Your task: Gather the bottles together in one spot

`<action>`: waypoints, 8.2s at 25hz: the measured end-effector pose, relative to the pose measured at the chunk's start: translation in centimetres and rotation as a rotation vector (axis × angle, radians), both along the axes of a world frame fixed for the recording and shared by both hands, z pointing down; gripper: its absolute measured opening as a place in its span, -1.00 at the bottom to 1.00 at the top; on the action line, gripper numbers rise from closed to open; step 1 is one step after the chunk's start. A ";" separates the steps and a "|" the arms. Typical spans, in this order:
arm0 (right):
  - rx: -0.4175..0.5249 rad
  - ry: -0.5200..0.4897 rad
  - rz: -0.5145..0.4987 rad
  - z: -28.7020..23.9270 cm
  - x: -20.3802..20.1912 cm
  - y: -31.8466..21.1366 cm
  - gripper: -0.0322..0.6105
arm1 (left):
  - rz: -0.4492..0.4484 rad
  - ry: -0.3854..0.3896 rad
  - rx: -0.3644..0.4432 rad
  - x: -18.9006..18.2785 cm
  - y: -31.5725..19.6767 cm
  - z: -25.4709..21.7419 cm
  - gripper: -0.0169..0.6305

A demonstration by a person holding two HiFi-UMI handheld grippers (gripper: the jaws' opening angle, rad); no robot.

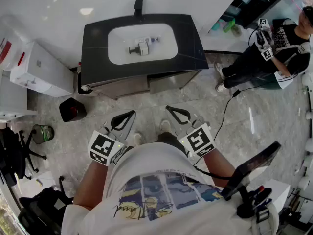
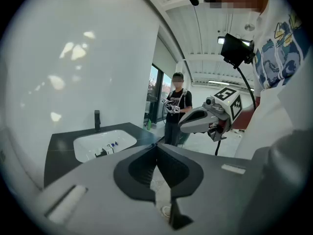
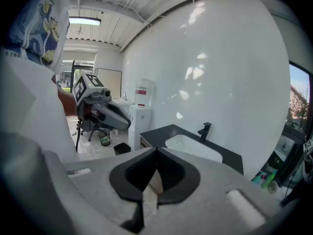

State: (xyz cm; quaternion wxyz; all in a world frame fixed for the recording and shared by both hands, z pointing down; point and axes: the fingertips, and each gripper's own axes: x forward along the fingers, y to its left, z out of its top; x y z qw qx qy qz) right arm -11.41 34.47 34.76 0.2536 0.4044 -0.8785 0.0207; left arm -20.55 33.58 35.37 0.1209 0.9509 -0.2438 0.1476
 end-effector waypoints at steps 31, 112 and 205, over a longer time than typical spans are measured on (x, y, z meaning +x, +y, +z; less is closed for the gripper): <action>-0.061 -0.103 -0.086 2.8 16.4 -11.5 -0.70 | -0.177 -0.167 0.022 14.5 -13.3 1.3 -0.76; -0.343 -0.173 0.354 11.7 27.2 -29.3 -0.71 | 0.161 -0.803 -0.010 20.4 -49.5 32.3 -0.71; -0.338 -0.062 0.172 9.2 18.0 -31.1 -0.71 | -1.050 0.312 -0.975 7.2 -43.7 31.9 -0.37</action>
